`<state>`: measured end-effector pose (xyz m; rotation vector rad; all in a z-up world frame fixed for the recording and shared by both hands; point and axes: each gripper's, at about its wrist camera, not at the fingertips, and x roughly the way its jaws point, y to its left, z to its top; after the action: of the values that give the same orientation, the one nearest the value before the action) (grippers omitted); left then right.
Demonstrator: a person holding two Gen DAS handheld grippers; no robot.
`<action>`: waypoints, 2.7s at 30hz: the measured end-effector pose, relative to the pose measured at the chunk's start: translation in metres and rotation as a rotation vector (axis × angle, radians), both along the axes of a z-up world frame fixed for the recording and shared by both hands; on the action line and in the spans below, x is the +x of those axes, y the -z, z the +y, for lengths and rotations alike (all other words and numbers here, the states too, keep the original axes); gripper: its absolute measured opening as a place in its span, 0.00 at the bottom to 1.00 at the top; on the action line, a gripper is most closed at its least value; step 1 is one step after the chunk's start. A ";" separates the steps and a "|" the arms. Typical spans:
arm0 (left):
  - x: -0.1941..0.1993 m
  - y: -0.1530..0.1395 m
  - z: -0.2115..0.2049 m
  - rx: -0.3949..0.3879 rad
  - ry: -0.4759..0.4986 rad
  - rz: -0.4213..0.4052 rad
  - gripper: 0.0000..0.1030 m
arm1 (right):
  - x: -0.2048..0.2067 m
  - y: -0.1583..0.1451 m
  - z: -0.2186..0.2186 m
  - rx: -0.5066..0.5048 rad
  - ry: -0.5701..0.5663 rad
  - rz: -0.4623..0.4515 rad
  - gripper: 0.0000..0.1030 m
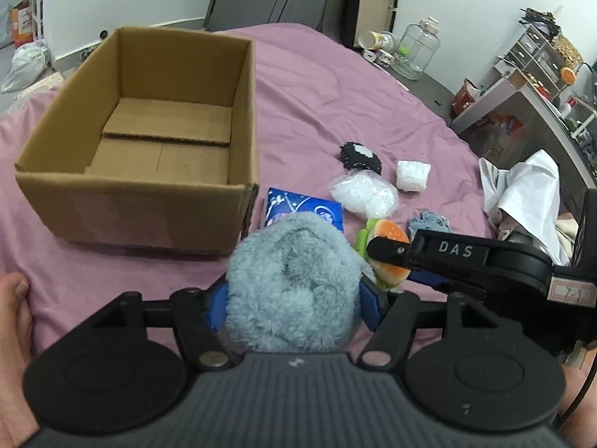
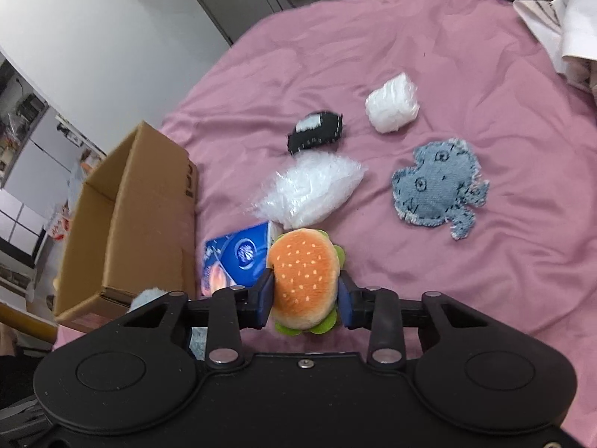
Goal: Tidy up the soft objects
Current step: 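Close the left tool on the grey fluffy ball while the right tool grasps the burger plush, then carry the grey ball in the left tool and burger in the right tool over the box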
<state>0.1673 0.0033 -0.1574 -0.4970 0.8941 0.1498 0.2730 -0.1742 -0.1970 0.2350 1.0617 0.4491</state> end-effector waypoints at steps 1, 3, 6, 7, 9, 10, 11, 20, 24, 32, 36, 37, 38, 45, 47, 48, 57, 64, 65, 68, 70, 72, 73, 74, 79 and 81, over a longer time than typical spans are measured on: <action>-0.001 -0.004 0.000 0.004 0.007 -0.005 0.64 | -0.001 -0.003 -0.003 0.007 0.006 -0.007 0.34; -0.002 -0.012 -0.001 0.017 0.023 -0.017 0.64 | -0.004 -0.010 -0.009 0.021 0.021 -0.024 0.34; -0.004 -0.025 -0.002 0.037 0.044 -0.037 0.64 | -0.007 -0.018 -0.015 0.039 0.043 -0.045 0.34; -0.004 -0.030 -0.001 0.043 0.048 -0.043 0.64 | -0.008 -0.021 -0.017 0.045 0.049 -0.053 0.34; -0.005 -0.038 0.001 0.050 0.055 -0.052 0.64 | -0.010 -0.027 -0.019 0.058 0.054 -0.065 0.34; -0.006 -0.043 0.002 0.055 0.056 -0.057 0.64 | -0.011 -0.030 -0.019 0.063 0.055 -0.074 0.34; -0.006 -0.046 0.004 0.062 0.056 -0.062 0.64 | -0.012 -0.032 -0.019 0.067 0.055 -0.083 0.34; -0.012 -0.075 0.016 0.103 0.060 -0.099 0.64 | -0.026 -0.060 -0.017 0.113 0.042 -0.163 0.34; -0.012 -0.085 0.023 0.126 0.063 -0.114 0.64 | -0.029 -0.071 -0.013 0.136 0.031 -0.191 0.34; -0.008 -0.097 0.044 0.133 0.047 -0.129 0.64 | -0.031 -0.090 -0.004 0.171 0.032 -0.244 0.34; -0.005 -0.101 0.054 0.142 0.039 -0.141 0.64 | -0.030 -0.097 0.000 0.192 0.036 -0.268 0.34; -0.004 -0.101 0.056 0.143 0.037 -0.143 0.64 | -0.029 -0.098 0.001 0.199 0.042 -0.269 0.34; -0.004 -0.102 0.058 0.142 0.036 -0.144 0.64 | -0.029 -0.098 0.002 0.207 0.048 -0.270 0.33; 0.002 -0.099 0.074 0.146 0.035 -0.147 0.64 | -0.024 -0.095 0.011 0.227 0.069 -0.279 0.33; 0.004 -0.097 0.080 0.141 0.028 -0.144 0.64 | -0.023 -0.093 0.014 0.225 0.070 -0.280 0.33; 0.006 -0.096 0.083 0.142 0.025 -0.144 0.64 | -0.022 -0.092 0.015 0.224 0.069 -0.280 0.33; 0.017 -0.086 0.108 0.138 -0.006 -0.136 0.64 | -0.014 -0.088 0.034 0.249 0.066 -0.285 0.33; 0.032 -0.078 0.124 0.125 -0.020 -0.135 0.64 | -0.012 -0.084 0.055 0.263 0.048 -0.296 0.34; 0.034 -0.077 0.126 0.123 -0.019 -0.134 0.64 | -0.011 -0.084 0.058 0.265 0.046 -0.297 0.34; 0.042 -0.072 0.130 0.117 -0.013 -0.130 0.64 | -0.010 -0.082 0.065 0.274 0.041 -0.298 0.34; 0.047 -0.069 0.131 0.115 -0.006 -0.128 0.64 | -0.010 -0.080 0.071 0.267 0.029 -0.298 0.34; 0.052 -0.066 0.134 0.111 -0.003 -0.125 0.64 | -0.011 -0.079 0.076 0.255 0.012 -0.297 0.34; 0.055 -0.064 0.136 0.108 -0.003 -0.123 0.64 | -0.011 -0.078 0.078 0.252 0.009 -0.296 0.34; 0.057 -0.062 0.138 0.107 -0.003 -0.120 0.64 | -0.011 -0.077 0.080 0.251 0.007 -0.294 0.34; 0.069 -0.055 0.149 0.102 -0.018 -0.112 0.65 | -0.008 -0.074 0.088 0.242 -0.001 -0.286 0.34; 0.073 -0.052 0.154 0.098 -0.019 -0.107 0.65 | -0.007 -0.072 0.091 0.237 -0.005 -0.280 0.34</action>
<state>0.2404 0.1569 -0.1055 -0.4179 0.7737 0.1818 0.2661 -0.0831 -0.1249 0.3678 0.7347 0.5948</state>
